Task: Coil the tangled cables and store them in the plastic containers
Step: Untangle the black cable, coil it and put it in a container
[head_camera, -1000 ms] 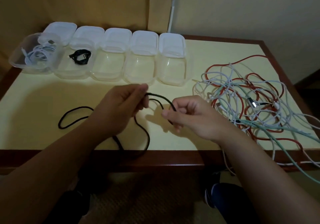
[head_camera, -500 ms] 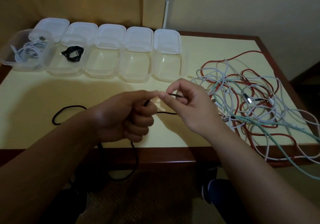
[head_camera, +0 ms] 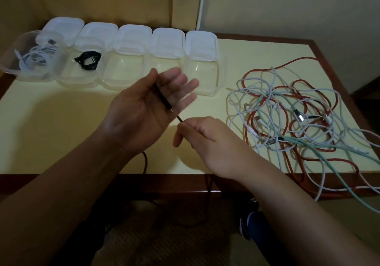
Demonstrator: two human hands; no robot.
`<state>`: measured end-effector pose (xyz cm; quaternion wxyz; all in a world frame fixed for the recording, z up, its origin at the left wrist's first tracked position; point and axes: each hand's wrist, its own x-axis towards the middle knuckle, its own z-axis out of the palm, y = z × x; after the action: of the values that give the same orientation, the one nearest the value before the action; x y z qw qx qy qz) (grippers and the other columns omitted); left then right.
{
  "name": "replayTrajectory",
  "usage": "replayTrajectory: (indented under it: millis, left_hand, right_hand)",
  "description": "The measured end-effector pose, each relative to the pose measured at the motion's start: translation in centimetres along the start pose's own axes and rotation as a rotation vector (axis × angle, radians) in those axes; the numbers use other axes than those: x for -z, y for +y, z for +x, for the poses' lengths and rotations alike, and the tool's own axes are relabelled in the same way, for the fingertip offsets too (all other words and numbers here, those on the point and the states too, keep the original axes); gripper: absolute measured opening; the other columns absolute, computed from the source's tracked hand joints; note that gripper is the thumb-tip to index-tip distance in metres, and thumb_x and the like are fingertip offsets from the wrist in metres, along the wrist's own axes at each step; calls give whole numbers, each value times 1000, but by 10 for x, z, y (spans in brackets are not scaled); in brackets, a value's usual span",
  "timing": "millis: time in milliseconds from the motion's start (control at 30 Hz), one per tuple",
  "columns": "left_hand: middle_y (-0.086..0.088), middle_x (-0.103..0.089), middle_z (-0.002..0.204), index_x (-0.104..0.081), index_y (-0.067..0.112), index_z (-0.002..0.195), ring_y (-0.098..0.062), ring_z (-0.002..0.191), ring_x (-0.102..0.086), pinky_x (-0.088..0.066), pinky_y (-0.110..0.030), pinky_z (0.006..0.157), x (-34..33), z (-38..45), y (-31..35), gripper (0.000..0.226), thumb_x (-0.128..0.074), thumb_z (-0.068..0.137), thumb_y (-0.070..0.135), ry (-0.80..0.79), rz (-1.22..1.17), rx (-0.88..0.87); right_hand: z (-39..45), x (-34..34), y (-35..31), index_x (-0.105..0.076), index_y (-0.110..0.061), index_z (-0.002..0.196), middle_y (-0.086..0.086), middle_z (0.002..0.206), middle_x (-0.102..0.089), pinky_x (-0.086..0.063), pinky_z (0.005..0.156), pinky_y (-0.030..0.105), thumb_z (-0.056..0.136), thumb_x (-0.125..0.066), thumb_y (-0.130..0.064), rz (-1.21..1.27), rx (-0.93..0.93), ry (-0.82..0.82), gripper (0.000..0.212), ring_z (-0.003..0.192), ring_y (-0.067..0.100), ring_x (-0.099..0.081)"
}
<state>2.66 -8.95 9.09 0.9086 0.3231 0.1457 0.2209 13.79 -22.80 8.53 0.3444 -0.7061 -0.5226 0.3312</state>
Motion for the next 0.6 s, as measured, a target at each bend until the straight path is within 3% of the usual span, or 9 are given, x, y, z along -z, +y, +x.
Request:
replayTrajectory:
  millis: [67, 133, 200, 267, 333, 400, 500, 600]
  left_hand:
    - [-6, -76, 111, -69, 8, 114, -24, 125, -65, -52, -37, 106, 7, 5, 1, 48, -28, 111, 33, 56, 144, -79]
    - [1, -75, 119, -66, 16, 124, -14, 126, -63, -47, -31, 108, 15, 7, 3, 44, -27, 112, 33, 135, 553, -190]
    - [12, -75, 117, -68, 25, 124, -1, 122, -62, -46, -24, 104, 18, 2, 3, 38, -33, 112, 31, 111, 1121, -293]
    - [11, -76, 98, -74, 22, 113, 4, 101, -66, -49, -22, 89, 21, -3, 1, 38, -37, 111, 29, -41, 1338, -204]
    - [-3, -68, 74, -74, 14, 86, -8, 73, -62, -45, -26, 72, 21, -6, -2, 47, -38, 110, 33, -177, 1306, -59]
    - [-7, -54, 58, -67, 16, 67, -21, 59, -53, -43, -26, 65, 17, -5, -5, 58, -35, 109, 40, -237, 1152, 66]
    - [-2, -23, 52, -65, 10, 67, -21, 48, -29, -37, -28, 55, 7, -8, -9, 72, -24, 104, 57, -309, 787, 349]
    - [4, -20, 55, -55, 10, 70, -15, 48, -21, -28, -25, 49, -1, -12, -11, 54, -35, 100, 51, -449, 542, 499]
  right_hand:
    - [-7, -1, -3, -73, -21, 82, -7, 49, -47, -32, 49, 23, 111, -45, -33, -69, 19, -1, 42, 44, 8, -46]
    - [-13, -2, -6, -70, -21, 79, -5, 51, -50, -33, 47, 26, 110, -46, -32, -120, 65, 17, 40, 46, 12, -50]
    - [-17, -1, -8, -66, -19, 84, -6, 55, -50, -37, 50, 34, 109, -44, -29, -161, 137, 45, 35, 50, 14, -51]
    - [-19, 0, -9, -62, -19, 93, -9, 62, -51, -39, 54, 36, 110, -40, -28, -215, 215, 88, 29, 55, 12, -51]
    - [-19, 3, -8, -59, -20, 100, -10, 71, -56, -41, 56, 36, 111, -37, -30, -252, 272, 139, 27, 59, 11, -52]
    - [-18, 7, -4, -59, -20, 103, -13, 74, -58, -41, 56, 32, 112, -36, -31, -257, 287, 209, 27, 60, 9, -54]
    - [-15, 14, 5, -63, -18, 103, -17, 65, -54, -31, 56, 18, 113, -43, -25, -195, 267, 322, 23, 57, 8, -53]
    - [-12, 17, 12, -63, -19, 102, -3, 62, -54, -38, 54, 31, 113, -47, -26, -110, 232, 352, 21, 57, 19, -52]
